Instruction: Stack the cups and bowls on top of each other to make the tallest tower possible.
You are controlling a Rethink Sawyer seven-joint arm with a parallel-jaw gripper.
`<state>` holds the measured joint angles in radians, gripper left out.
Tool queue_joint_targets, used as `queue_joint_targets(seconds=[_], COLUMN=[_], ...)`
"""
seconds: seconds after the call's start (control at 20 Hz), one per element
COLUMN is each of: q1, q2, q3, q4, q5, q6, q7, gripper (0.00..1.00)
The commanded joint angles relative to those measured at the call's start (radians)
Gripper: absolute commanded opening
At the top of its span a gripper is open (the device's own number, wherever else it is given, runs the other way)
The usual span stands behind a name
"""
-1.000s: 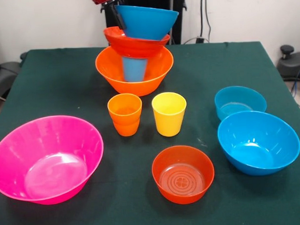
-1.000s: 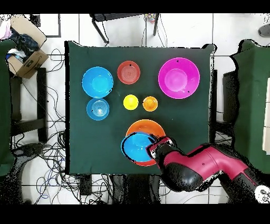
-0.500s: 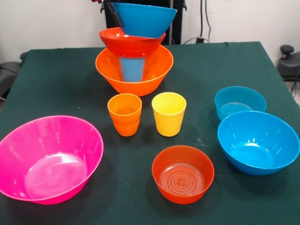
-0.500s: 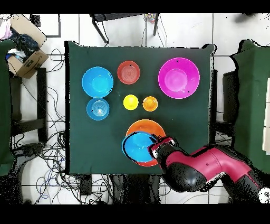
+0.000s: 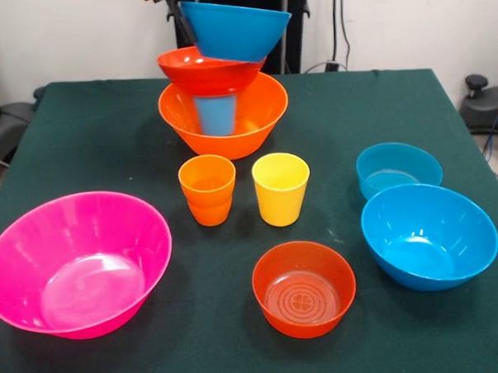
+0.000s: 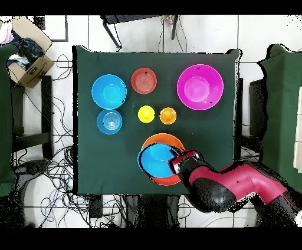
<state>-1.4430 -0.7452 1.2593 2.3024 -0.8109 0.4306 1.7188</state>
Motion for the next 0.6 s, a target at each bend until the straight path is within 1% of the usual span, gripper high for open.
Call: queue_joint_targets(seconds=[0.05,0.4,0.6], q1=[0.026,0.017,0.012], q2=[0.014,0.053,0.061], q3=[-0.008,-0.037,-0.034], q4=[-0.060,-0.058,-0.053], q5=[-0.023,-0.067,-0.069], q6=[0.004,-0.026,-0.044], q7=[-0.096,-0.094,-0.084], gripper=[0.00,0.00,0.00])
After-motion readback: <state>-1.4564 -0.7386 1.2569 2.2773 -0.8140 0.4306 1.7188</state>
